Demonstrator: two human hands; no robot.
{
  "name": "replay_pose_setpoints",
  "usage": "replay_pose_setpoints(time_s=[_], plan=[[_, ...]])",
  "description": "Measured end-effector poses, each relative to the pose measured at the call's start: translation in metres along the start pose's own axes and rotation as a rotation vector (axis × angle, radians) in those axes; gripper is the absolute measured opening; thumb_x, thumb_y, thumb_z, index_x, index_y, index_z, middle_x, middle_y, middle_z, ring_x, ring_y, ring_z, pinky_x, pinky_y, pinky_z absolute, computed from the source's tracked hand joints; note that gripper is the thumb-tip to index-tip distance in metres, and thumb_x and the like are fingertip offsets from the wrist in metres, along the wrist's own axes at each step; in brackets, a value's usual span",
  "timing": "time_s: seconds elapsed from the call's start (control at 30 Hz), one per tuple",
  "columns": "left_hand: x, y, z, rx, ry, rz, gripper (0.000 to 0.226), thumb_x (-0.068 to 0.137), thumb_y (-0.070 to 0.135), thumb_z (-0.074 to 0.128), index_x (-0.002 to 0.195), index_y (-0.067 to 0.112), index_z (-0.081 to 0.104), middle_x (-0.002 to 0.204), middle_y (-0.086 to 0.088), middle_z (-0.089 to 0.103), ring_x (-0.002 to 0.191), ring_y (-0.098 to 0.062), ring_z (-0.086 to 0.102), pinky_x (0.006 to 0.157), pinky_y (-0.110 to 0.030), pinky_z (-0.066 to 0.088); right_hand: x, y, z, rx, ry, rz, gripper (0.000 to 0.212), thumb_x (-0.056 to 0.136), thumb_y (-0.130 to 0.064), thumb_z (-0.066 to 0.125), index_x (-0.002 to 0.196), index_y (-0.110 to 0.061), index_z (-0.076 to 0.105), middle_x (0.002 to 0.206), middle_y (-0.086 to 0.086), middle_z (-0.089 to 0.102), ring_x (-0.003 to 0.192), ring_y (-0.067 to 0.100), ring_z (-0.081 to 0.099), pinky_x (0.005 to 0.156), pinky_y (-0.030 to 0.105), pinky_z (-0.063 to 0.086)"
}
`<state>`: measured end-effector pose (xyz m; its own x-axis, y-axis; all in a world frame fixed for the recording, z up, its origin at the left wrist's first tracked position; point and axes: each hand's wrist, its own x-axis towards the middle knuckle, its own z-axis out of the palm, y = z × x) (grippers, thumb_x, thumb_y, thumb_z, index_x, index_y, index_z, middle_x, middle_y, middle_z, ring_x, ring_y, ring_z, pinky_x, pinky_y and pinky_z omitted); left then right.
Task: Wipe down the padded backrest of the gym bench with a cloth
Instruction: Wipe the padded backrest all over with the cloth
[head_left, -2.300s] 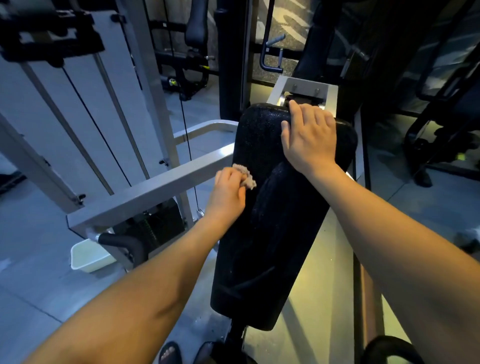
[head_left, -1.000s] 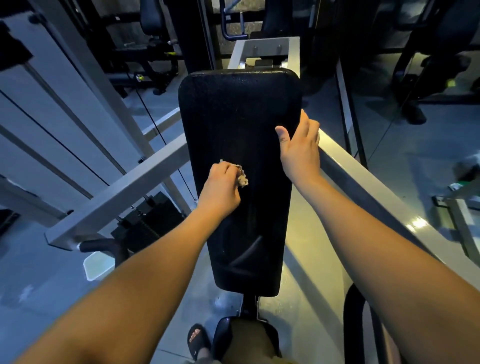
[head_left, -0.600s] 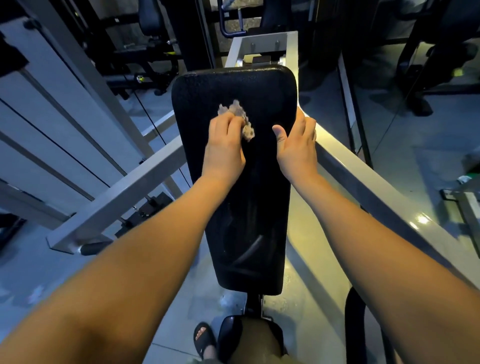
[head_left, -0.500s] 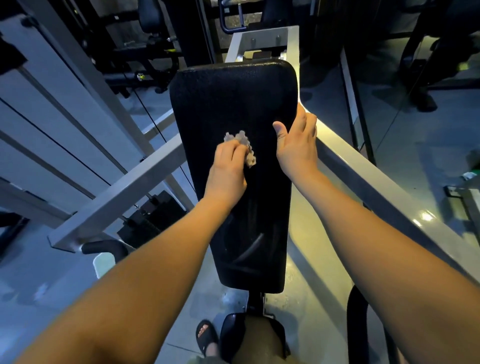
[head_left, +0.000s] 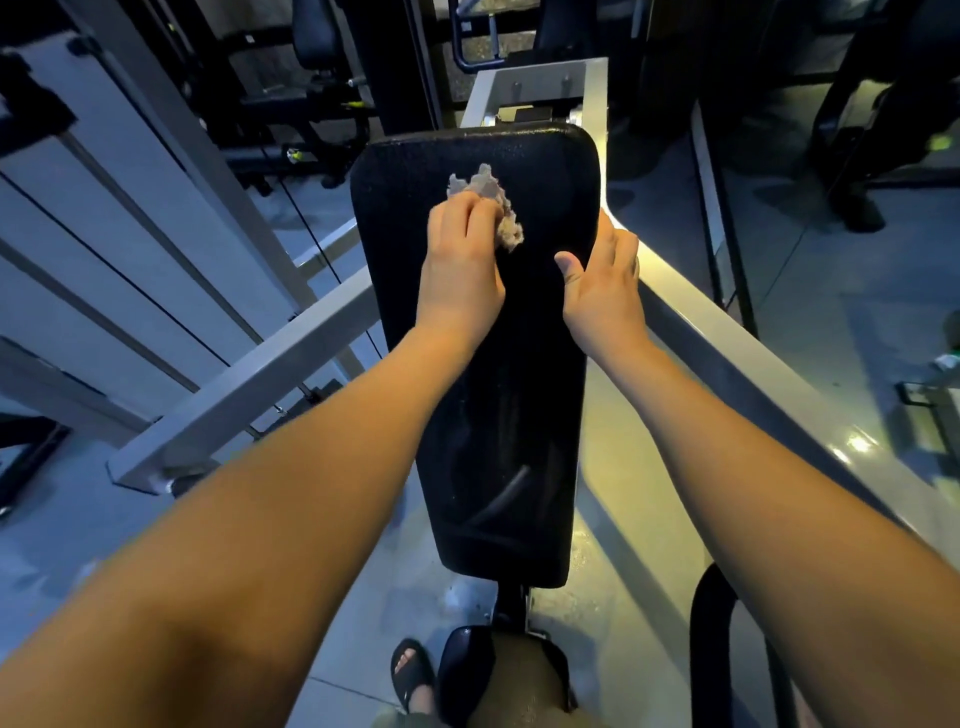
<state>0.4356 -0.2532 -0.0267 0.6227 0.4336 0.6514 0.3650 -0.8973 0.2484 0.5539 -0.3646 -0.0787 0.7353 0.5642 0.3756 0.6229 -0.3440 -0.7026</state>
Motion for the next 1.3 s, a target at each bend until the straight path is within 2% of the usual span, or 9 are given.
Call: replay_pose_setpoints(time_s=[0.2,0.33,0.47,0.57,0.8,0.9,1.0,1.2,1.3], plan=[[-0.095,-0.014,0.027,0.027,-0.269,-0.004,0.051,0.077,-0.007,0.067,0.127,0.0,0.059,0.132,-0.013,0.052,0.123,-0.032,0.047,0.085,-0.037,0.055,0.0,0.001,0.002,0.013,-0.001,0.012,0.068,0.108,-0.036,0.047,0.162,-0.011,0.014,0.149,0.014,0.031,0.135,0.027,0.038,0.111,0.035,0.039],[-0.125,-0.017,0.024,-0.023,-0.491,-0.138,0.049,0.083,-0.005,0.062,0.13,0.006,0.058,0.133,-0.008,0.05,0.125,-0.029,0.045,0.099,-0.043,0.05,-0.007,0.003,-0.007,0.029,-0.07,-0.01,0.071,0.108,-0.033,0.048,0.164,-0.015,0.009,0.146,0.013,0.032,0.134,0.027,0.038,0.112,0.037,0.039],[-0.073,0.008,-0.003,-0.16,-0.191,-0.05,0.028,0.089,-0.004,0.061,0.116,0.004,0.064,0.121,-0.01,0.057,0.116,-0.027,0.051,0.104,-0.038,0.046,-0.013,0.016,-0.016,0.002,-0.164,-0.041,0.073,0.109,-0.032,0.048,0.164,-0.016,0.003,0.142,0.013,0.034,0.129,0.03,0.043,0.106,0.039,0.046],[-0.015,0.026,-0.012,-0.152,-0.027,0.038,0.026,0.089,-0.002,0.062,0.114,0.004,0.063,0.122,-0.012,0.057,0.115,-0.027,0.051,0.096,-0.03,0.047,-0.015,0.016,-0.014,-0.014,-0.155,-0.039,0.072,0.109,-0.03,0.048,0.164,-0.015,0.004,0.141,0.015,0.036,0.125,0.031,0.046,0.099,0.034,0.047],[-0.052,0.019,0.023,-0.033,-0.156,0.069,0.041,0.081,-0.009,0.064,0.12,0.004,0.061,0.124,-0.01,0.056,0.119,-0.029,0.049,0.074,-0.033,0.054,-0.022,0.017,-0.013,-0.036,-0.156,-0.009,0.071,0.109,-0.028,0.047,0.165,-0.017,0.006,0.142,0.015,0.038,0.118,0.031,0.052,0.101,0.039,0.048],[-0.101,0.005,0.035,0.004,-0.334,0.077,0.043,0.081,-0.009,0.066,0.121,0.006,0.058,0.131,-0.007,0.052,0.131,-0.032,0.044,0.087,-0.038,0.055,-0.024,0.015,-0.013,-0.079,-0.149,0.003,0.069,0.109,-0.027,0.046,0.165,-0.015,0.006,0.143,0.015,0.038,0.115,0.028,0.055,0.099,0.037,0.051],[-0.114,0.004,0.031,-0.03,-0.482,0.008,0.044,0.08,-0.008,0.065,0.12,0.008,0.06,0.129,-0.005,0.052,0.124,-0.027,0.045,0.094,-0.043,0.052,-0.024,0.014,-0.016,-0.104,-0.174,-0.002,0.069,0.11,-0.027,0.045,0.165,-0.015,0.005,0.142,0.016,0.038,0.11,0.028,0.057,0.097,0.038,0.053],[-0.017,0.029,-0.015,-0.148,-0.071,0.084,0.029,0.084,-0.008,0.062,0.11,0.002,0.063,0.117,-0.013,0.056,0.112,-0.029,0.052,0.092,-0.028,0.047,-0.022,0.014,-0.018,-0.171,-0.214,0.001,0.069,0.11,-0.029,0.044,0.165,-0.019,0.004,0.146,0.02,0.038,0.108,0.034,0.057,0.09,0.038,0.051],[0.038,0.043,-0.025,-0.126,-0.001,0.105,0.029,0.087,-0.005,0.059,0.114,0.003,0.062,0.123,-0.013,0.055,0.116,-0.029,0.05,0.094,-0.025,0.043,-0.023,0.011,-0.019,-0.215,-0.212,0.012,0.068,0.11,-0.031,0.043,0.165,-0.019,0.005,0.143,0.017,0.041,0.113,0.034,0.055,0.088,0.039,0.051]])
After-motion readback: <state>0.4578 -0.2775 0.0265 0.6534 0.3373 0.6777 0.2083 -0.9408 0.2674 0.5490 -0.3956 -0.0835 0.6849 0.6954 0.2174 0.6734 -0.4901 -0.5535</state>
